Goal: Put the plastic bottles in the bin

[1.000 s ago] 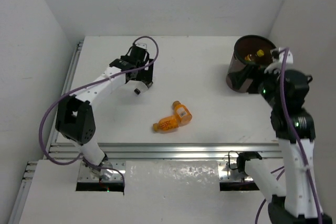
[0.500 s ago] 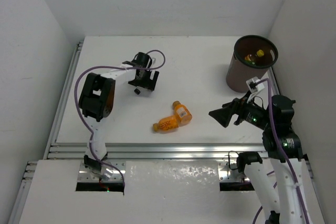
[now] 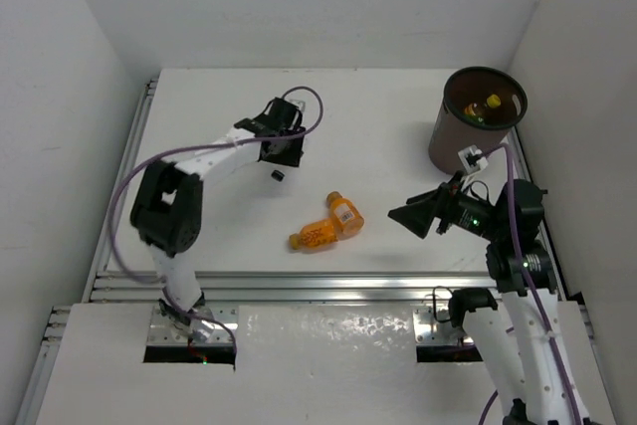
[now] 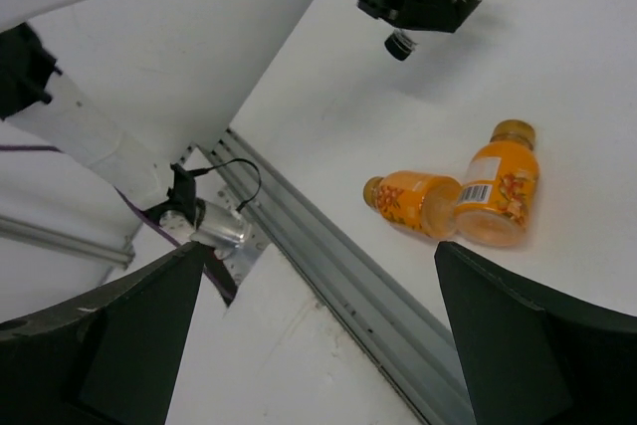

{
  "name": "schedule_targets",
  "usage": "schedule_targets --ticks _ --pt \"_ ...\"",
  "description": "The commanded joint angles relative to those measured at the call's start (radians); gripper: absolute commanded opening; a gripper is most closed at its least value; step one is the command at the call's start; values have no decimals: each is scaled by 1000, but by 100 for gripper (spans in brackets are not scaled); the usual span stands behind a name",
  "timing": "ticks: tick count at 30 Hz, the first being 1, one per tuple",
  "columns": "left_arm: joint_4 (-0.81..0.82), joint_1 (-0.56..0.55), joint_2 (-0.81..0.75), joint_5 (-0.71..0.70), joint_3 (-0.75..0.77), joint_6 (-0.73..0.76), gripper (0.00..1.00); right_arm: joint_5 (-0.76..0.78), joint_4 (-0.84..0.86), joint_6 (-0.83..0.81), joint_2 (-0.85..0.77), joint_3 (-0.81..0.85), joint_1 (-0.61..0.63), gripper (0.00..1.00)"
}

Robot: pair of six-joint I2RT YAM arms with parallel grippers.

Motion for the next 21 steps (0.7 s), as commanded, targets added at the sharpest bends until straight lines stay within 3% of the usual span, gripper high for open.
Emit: schedule_targets --ticks 1,3,5,9,17,21 --pt "48 -86 -332 96 -59 -91 3 -118 329 199 40 -69 2 99" --pt "144 -115 -460 329 -152 -100 3 -170 510 357 68 -125 3 99" --pt "254 -147 -558 604 -244 -140 3 -190 803 487 159 -143 5 99" --pt "414 -216 -666 730 -346 -216 4 -184 960 531 250 -99 18 99" --pt "570 -350 -692 776 -383 -295 4 -134 988 440 401 2 224 99" --pt "602 -380 -697 784 -366 -328 4 -60 881 322 416 16 291 99"
